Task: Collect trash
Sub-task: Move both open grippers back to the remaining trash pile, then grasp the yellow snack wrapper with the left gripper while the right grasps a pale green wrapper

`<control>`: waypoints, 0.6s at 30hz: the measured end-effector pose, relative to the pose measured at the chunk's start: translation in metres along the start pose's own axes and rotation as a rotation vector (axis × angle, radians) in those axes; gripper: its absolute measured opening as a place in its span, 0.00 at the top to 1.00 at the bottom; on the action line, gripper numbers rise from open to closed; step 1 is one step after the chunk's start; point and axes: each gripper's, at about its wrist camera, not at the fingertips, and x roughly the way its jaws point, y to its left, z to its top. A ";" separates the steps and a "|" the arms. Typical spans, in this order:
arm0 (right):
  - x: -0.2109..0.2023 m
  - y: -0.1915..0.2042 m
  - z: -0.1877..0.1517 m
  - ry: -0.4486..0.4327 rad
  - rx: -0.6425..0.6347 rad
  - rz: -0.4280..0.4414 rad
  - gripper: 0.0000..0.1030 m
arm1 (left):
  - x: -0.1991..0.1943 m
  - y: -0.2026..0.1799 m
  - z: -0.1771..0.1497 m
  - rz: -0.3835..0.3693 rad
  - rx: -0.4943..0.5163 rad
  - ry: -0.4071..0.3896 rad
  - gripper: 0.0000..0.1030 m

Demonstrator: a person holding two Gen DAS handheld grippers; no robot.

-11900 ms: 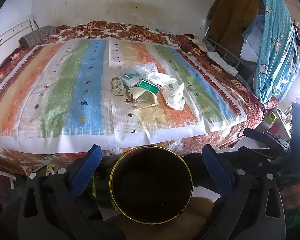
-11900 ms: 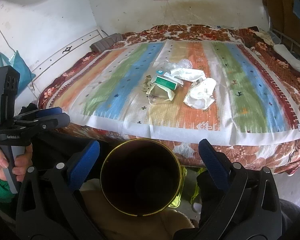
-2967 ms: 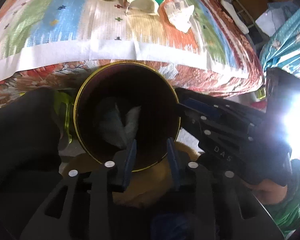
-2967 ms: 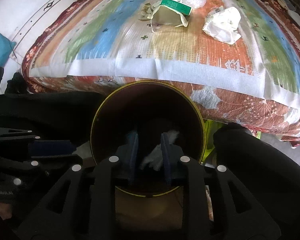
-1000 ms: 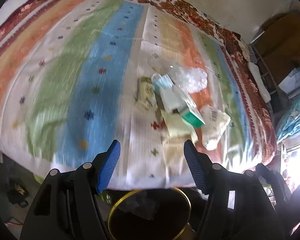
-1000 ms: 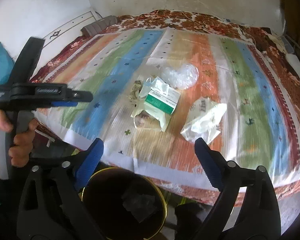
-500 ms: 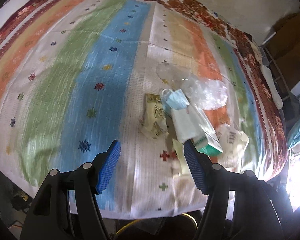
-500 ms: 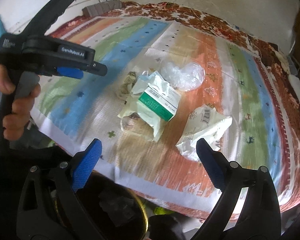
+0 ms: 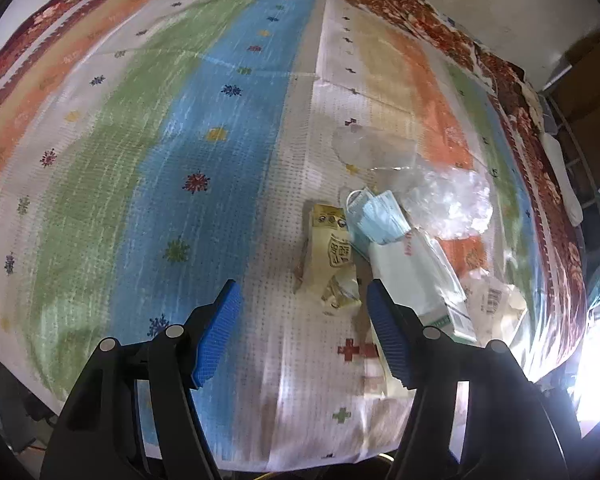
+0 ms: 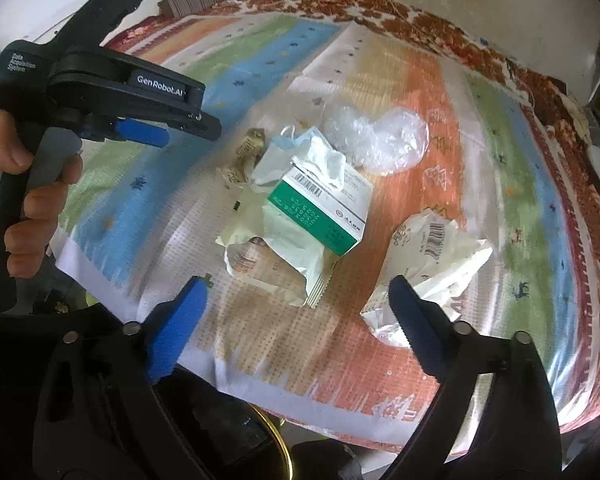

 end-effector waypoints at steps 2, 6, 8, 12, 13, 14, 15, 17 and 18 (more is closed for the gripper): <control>0.005 -0.003 0.002 0.009 0.014 0.000 0.22 | 0.007 0.000 0.003 0.002 0.000 0.010 0.38; 0.013 -0.006 0.005 0.019 0.018 0.016 0.29 | 0.018 -0.004 0.008 -0.009 0.013 0.028 0.41; 0.018 -0.005 0.006 0.028 0.004 0.009 0.34 | 0.023 -0.007 0.010 -0.007 0.022 0.033 0.46; 0.028 -0.003 0.008 0.044 -0.009 0.002 0.55 | 0.032 -0.008 0.013 -0.006 0.023 0.040 0.52; 0.031 -0.004 0.009 0.053 -0.006 0.006 0.59 | 0.035 -0.008 0.014 -0.014 0.021 0.045 0.53; 0.032 -0.005 0.009 0.059 0.003 0.012 0.61 | 0.037 -0.007 0.014 -0.027 0.013 0.052 0.54; 0.034 -0.007 0.010 0.064 0.010 0.024 0.69 | 0.039 -0.006 0.015 -0.049 -0.004 0.062 0.55; 0.035 -0.007 0.010 0.069 0.004 0.026 0.78 | 0.044 -0.003 0.015 -0.081 -0.042 0.084 0.61; 0.036 -0.006 0.009 0.072 -0.003 0.025 0.86 | 0.045 -0.004 0.014 -0.087 -0.044 0.085 0.61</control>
